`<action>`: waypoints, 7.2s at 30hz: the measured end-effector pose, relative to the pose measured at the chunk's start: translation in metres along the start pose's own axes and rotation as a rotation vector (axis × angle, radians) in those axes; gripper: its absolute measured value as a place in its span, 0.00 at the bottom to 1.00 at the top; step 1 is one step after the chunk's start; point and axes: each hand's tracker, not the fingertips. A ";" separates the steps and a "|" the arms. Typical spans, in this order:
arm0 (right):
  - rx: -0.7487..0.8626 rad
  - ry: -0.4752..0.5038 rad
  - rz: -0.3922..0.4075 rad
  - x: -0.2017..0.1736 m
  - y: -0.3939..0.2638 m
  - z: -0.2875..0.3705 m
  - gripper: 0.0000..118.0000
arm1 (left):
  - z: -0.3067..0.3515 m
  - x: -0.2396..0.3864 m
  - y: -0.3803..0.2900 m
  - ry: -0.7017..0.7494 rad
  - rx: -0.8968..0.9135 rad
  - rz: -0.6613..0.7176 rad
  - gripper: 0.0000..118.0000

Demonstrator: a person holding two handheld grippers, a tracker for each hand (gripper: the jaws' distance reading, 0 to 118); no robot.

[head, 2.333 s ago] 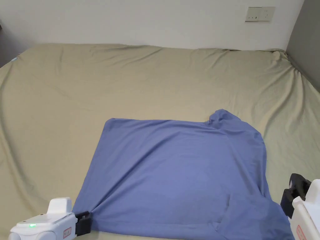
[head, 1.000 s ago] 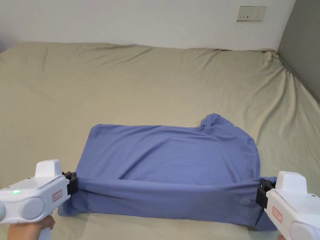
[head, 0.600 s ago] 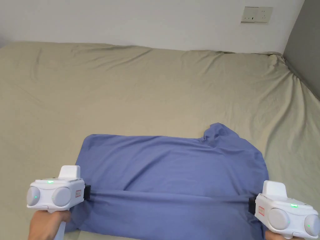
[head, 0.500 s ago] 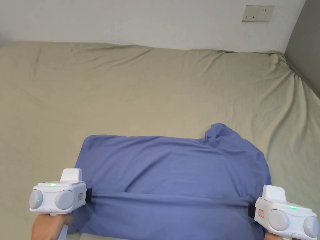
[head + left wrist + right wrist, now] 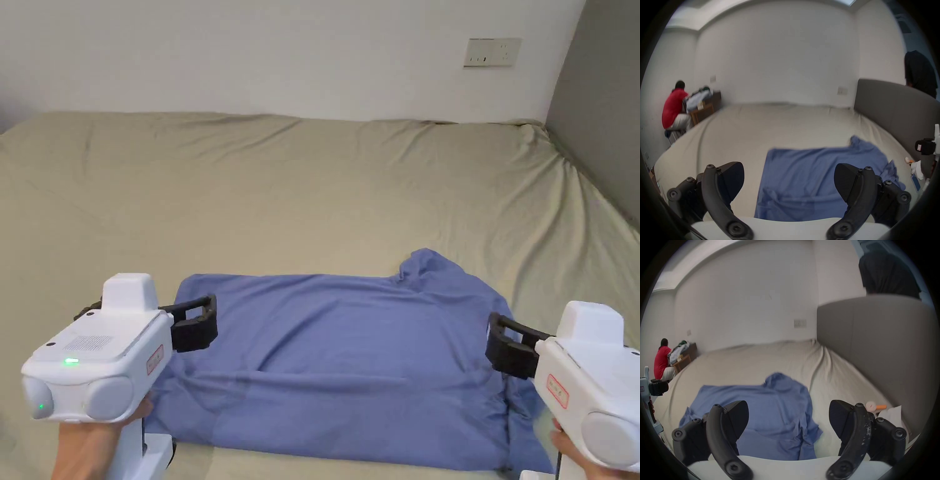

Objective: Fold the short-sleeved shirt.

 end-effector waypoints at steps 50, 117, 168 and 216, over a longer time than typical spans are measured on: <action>-0.166 -0.105 0.029 0.003 -0.067 -0.001 0.36 | -0.065 -0.059 -0.140 0.075 -0.593 0.123 0.07; 0.253 -0.014 0.078 -0.043 0.013 0.109 0.53 | 0.113 0.023 0.016 -0.008 0.224 0.058 0.66; -0.306 -0.061 0.081 0.009 -0.010 -0.216 0.47 | -0.229 -0.053 -0.048 0.010 -0.515 -0.017 0.03; -0.404 0.142 -0.121 0.071 -0.125 0.060 0.03 | 0.063 -0.090 -0.141 0.052 -0.507 0.183 0.03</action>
